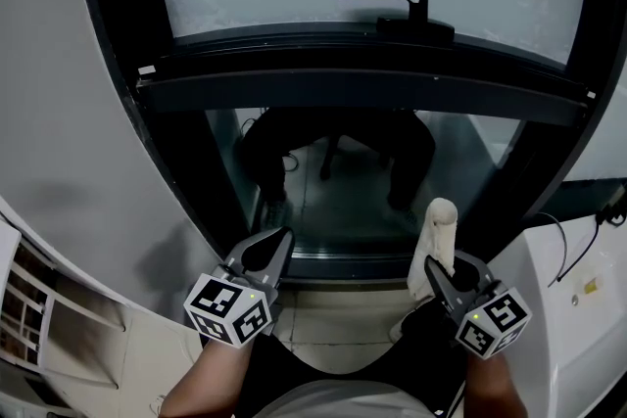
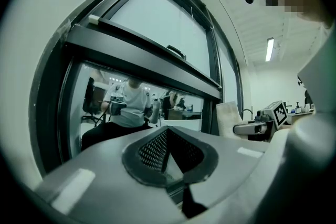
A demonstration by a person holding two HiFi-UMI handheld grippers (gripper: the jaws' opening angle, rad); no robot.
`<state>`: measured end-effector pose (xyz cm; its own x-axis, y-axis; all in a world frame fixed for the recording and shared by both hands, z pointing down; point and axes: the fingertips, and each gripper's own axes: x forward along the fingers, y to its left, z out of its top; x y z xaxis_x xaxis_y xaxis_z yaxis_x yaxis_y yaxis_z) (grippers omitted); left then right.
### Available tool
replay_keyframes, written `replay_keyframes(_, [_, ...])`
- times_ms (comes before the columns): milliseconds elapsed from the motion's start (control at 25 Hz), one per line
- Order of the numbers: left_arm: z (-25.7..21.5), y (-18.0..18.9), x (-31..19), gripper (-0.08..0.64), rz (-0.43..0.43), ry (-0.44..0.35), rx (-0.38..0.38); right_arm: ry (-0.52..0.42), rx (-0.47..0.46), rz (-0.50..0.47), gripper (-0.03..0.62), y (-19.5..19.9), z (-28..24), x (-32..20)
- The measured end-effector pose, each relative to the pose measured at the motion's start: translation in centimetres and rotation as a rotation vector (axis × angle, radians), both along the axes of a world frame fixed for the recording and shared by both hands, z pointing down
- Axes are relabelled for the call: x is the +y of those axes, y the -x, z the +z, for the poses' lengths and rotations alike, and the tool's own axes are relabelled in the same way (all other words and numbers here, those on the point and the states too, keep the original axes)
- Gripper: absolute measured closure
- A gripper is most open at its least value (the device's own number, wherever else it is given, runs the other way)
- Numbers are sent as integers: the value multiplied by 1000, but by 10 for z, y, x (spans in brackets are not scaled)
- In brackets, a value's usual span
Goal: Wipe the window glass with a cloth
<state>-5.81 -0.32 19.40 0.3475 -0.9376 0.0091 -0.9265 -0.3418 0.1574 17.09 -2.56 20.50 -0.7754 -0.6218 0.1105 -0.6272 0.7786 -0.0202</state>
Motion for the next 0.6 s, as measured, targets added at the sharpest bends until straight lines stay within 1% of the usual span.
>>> replay_keyframes(280, [1,0,0,543,6,1,0,0,2,0,518,2,3,-2])
replay_keyframes(480, [-2,6,0,543,-10,9,6,1,-1,3,518,3,2,-3])
replay_keyframes(600, [2,5,-1,543,-2,5,7,4,-3,3,518,3,3,-3])
